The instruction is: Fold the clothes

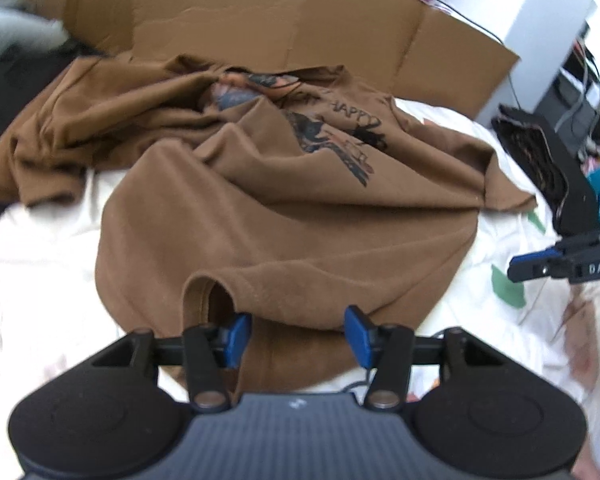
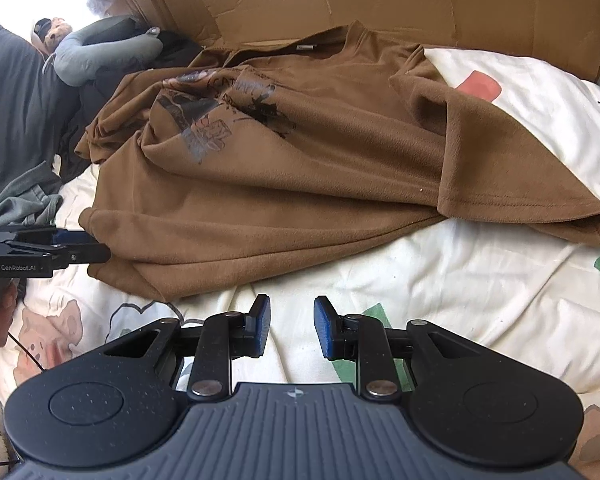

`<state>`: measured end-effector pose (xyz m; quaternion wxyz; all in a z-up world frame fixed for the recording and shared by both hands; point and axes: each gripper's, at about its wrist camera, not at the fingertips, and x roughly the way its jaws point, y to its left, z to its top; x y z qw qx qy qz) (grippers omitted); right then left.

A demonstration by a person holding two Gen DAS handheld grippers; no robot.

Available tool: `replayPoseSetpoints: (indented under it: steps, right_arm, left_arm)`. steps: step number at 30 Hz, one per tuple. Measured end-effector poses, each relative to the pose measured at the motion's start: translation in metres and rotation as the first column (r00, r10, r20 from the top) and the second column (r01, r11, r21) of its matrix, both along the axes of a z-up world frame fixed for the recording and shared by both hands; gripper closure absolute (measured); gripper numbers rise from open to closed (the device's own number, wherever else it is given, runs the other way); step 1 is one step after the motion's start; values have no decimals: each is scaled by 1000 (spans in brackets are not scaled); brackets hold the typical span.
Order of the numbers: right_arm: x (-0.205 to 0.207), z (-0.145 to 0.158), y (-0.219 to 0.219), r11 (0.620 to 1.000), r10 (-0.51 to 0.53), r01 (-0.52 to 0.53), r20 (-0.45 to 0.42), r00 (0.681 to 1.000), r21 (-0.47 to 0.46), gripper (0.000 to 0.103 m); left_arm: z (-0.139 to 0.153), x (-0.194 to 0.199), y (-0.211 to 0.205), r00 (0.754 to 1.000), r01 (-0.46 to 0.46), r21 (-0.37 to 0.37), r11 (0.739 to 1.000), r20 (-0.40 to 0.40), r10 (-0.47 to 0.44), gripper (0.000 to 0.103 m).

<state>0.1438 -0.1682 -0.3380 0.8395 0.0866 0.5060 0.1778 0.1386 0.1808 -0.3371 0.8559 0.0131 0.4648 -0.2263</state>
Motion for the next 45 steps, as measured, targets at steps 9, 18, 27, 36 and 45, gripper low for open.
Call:
replayPoseSetpoints:
  steps: [9, 18, 27, 36, 45]
  right_arm:
    - [-1, -5, 7, 1000, 23, -22, -12, 1000, 7, 72]
    - [-3, -10, 11, 999, 38, -37, -26, 999, 6, 72]
    - [-3, -14, 12, 999, 42, -42, -40, 998, 1, 72]
    - [-3, -11, 16, 999, 46, -46, -32, 998, 6, 72]
    - [-6, -13, 20, 998, 62, -62, -32, 998, -3, 72]
  left_arm:
    - [4, 12, -18, 981, 143, 106, 984, 113, -155, 49]
    - [-23, 42, -15, 992, 120, 68, 991, 36, -122, 50]
    - [-30, 57, -27, 997, 73, 63, 995, 34, -76, 50]
    - [-10, 36, -4, 998, 59, 68, 996, 28, -61, 50]
    - [-1, 18, 20, 999, 35, 59, 998, 27, -37, 51]
